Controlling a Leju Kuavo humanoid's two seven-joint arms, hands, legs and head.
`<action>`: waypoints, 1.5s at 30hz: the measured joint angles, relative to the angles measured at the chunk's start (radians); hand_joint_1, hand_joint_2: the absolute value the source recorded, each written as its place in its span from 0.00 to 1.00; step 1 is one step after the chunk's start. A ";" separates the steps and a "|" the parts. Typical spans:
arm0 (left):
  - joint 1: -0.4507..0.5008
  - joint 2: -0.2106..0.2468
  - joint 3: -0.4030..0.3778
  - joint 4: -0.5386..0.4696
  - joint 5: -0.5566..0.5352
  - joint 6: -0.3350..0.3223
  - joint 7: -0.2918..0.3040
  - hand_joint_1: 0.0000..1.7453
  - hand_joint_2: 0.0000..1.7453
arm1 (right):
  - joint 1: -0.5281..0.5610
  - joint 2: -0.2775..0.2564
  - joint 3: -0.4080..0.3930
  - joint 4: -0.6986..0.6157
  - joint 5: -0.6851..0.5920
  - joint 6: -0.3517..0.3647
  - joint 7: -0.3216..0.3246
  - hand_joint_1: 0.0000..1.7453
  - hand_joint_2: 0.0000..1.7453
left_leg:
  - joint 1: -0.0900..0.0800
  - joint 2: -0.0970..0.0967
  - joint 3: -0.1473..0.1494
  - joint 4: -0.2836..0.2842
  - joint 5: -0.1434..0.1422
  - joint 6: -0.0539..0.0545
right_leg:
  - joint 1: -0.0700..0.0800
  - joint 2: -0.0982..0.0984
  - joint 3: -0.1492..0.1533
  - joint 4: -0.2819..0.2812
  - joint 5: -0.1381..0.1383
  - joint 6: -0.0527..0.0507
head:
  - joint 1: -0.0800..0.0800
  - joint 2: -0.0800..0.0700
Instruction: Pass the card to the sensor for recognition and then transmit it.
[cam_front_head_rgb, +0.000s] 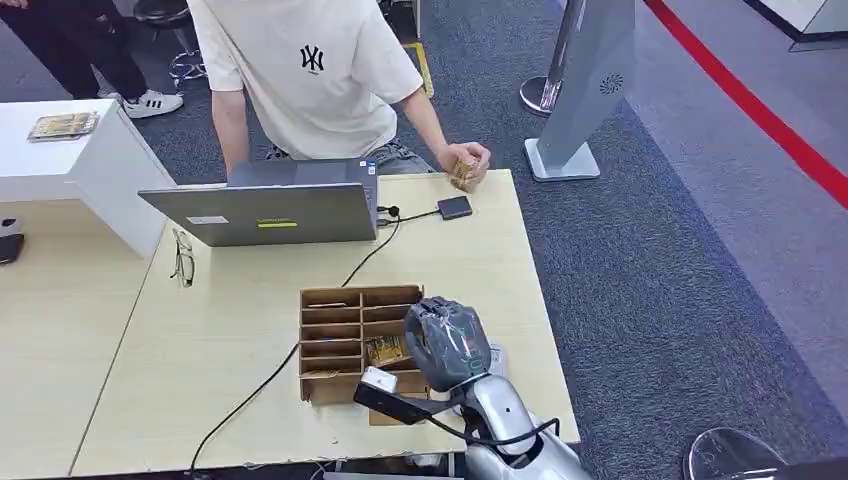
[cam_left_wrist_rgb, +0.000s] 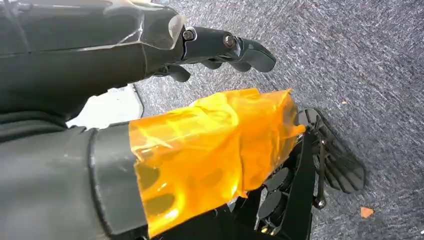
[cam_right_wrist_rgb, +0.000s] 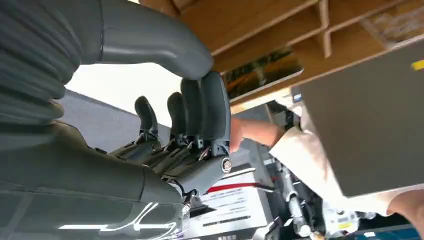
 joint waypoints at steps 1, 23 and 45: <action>0.000 0.000 0.000 0.000 0.000 0.000 0.000 0.00 0.00 | -0.002 0.000 -0.006 0.000 0.000 0.000 0.001 0.77 1.00 | 0.000 0.000 0.000 0.000 0.000 0.000 | 0.000 0.000 0.000 0.000 0.000 0.000 | 0.000 0.000; 0.000 0.001 0.000 0.000 0.000 -0.007 0.000 0.00 0.00 | -0.030 0.005 -0.060 -0.065 0.012 0.015 -0.011 0.59 1.00 | 0.000 0.000 0.000 0.000 0.000 0.000 | 0.000 0.000 0.000 0.000 0.000 0.000 | 0.000 0.000; 0.000 0.001 0.000 -0.001 0.000 -0.023 0.000 0.00 0.00 | -0.111 0.041 -0.054 0.029 -0.047 0.070 -0.019 0.60 1.00 | 0.000 0.000 0.000 0.000 0.000 0.000 | 0.000 0.000 0.000 0.000 0.000 0.000 | 0.000 0.000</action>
